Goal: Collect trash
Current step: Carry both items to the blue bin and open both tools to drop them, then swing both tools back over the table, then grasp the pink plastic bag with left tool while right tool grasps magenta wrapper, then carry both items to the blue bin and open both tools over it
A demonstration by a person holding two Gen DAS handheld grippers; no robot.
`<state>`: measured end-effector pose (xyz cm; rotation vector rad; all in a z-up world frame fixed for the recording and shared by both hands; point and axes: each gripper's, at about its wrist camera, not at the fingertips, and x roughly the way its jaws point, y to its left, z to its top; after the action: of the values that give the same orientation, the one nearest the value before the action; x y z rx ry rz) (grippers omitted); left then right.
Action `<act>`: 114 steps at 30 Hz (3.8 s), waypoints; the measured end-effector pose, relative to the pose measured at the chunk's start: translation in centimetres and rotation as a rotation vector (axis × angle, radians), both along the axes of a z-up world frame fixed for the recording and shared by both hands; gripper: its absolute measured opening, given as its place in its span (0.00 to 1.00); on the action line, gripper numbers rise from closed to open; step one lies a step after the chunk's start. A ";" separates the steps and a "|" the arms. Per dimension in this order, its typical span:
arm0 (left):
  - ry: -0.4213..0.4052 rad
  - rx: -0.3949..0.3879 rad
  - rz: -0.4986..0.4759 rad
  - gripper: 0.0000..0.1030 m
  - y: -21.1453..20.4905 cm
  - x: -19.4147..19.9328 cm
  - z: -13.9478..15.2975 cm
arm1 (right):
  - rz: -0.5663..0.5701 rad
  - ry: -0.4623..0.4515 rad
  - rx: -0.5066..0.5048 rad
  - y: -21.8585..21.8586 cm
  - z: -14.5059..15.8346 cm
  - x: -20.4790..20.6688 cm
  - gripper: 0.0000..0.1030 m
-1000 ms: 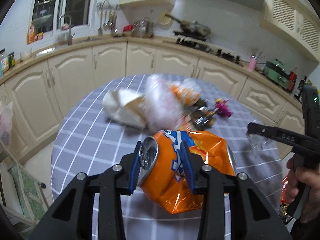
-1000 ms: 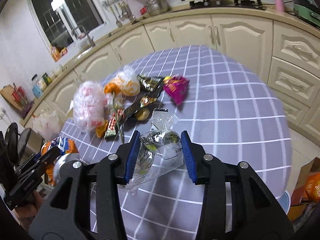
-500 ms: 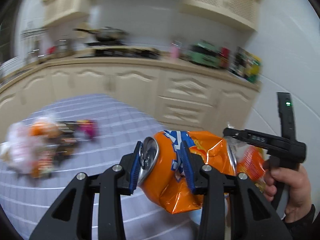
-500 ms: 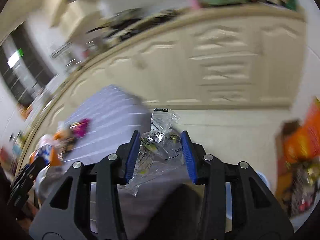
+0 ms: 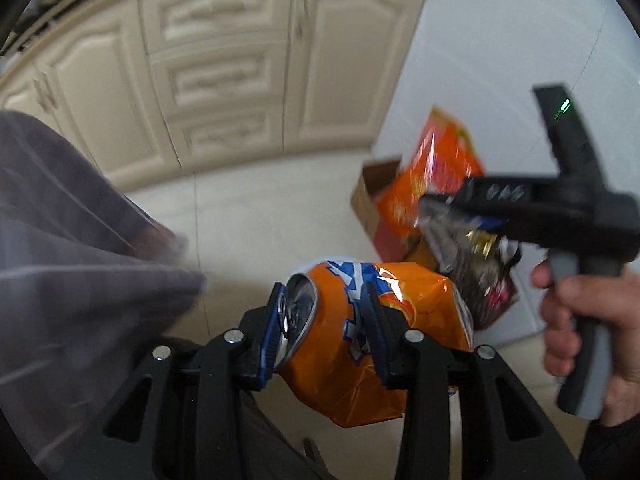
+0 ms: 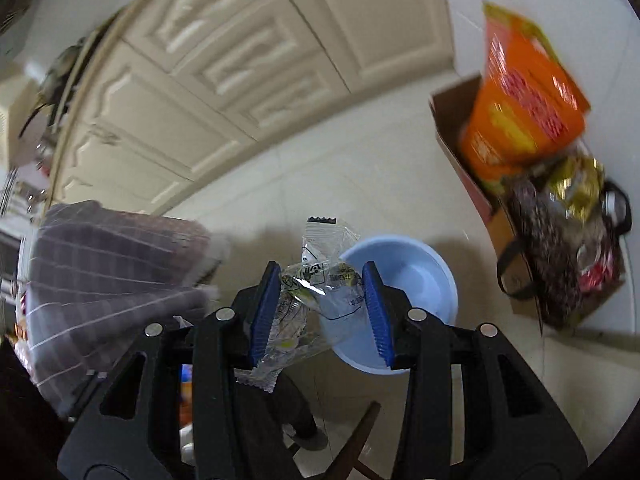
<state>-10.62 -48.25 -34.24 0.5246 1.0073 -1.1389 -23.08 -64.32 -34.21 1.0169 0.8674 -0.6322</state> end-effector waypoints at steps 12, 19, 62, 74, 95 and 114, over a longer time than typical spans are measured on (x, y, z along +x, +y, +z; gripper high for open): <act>-0.004 0.093 -0.036 0.84 -2.6 1.0 -4.3 | -0.065 0.071 0.078 -0.9 -5.2 -0.1 0.80; -0.044 -0.005 0.048 0.87 -0.9 1.8 0.5 | -0.081 0.073 0.019 -0.1 -2.6 -0.1 0.94; -0.567 -0.434 0.796 0.91 34.1 12.9 28.0 | 0.534 -0.385 -0.499 25.4 28.8 23.2 0.94; -0.560 -0.295 0.956 0.91 42.7 19.8 24.8 | 0.702 -0.306 -0.521 31.9 25.9 29.9 0.94; -0.483 -0.065 0.785 0.37 39.5 26.8 19.1 | 0.873 -0.176 -0.402 34.4 18.2 40.8 0.34; -0.576 -0.376 0.838 0.31 41.0 18.7 26.8 | 0.771 -0.398 -0.433 30.4 25.4 30.4 0.31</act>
<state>8.05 -7.23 -7.45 0.0745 0.4021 -0.3574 7.30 -33.87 -8.79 0.3375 0.6550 0.0525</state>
